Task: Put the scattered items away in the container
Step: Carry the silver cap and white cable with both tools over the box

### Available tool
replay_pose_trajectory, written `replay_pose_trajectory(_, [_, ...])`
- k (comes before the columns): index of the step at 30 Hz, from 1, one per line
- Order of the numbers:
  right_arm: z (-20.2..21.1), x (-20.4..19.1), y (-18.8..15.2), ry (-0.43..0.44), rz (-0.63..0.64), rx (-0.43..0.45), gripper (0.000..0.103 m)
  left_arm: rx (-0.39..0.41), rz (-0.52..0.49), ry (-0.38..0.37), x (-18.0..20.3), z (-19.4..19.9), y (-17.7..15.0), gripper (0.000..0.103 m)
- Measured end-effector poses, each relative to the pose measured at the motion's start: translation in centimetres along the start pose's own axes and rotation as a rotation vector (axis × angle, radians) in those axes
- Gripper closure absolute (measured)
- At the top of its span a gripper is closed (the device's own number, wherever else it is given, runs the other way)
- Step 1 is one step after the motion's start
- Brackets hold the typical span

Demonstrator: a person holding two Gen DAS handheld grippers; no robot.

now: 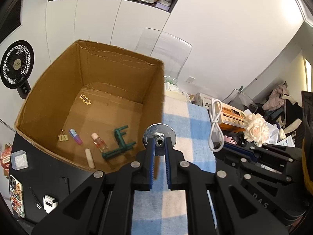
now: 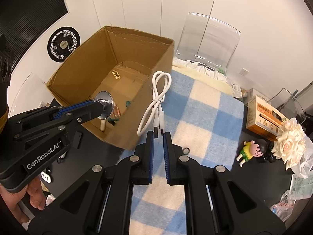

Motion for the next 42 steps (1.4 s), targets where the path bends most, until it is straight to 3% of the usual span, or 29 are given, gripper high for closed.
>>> replay_pose_trajectory(23, [-1.2, -8.4, 7.7, 0.012, 0.072, -0.011, 0.098, 0.012, 0.088, 0.010, -9.6, 1.9, 4.1, 0.093])
replay_pose_trajectory(42, [-4.5, -10.3, 9.8, 0.028, 0.095, -0.064, 0.098, -0.039, 0.144, 0.005, -13.5, 0.3, 4.6, 0.093])
Point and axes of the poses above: each gripper's, at about its wrist camera, not at the fingertips, and z roughly against the way its jaws point, x to its right, y to its top, the point moved 1 cm from there along -z, roughly the way its jaws point, and after that the axes turned 15 degrees about -x, right-handed, at the moved point
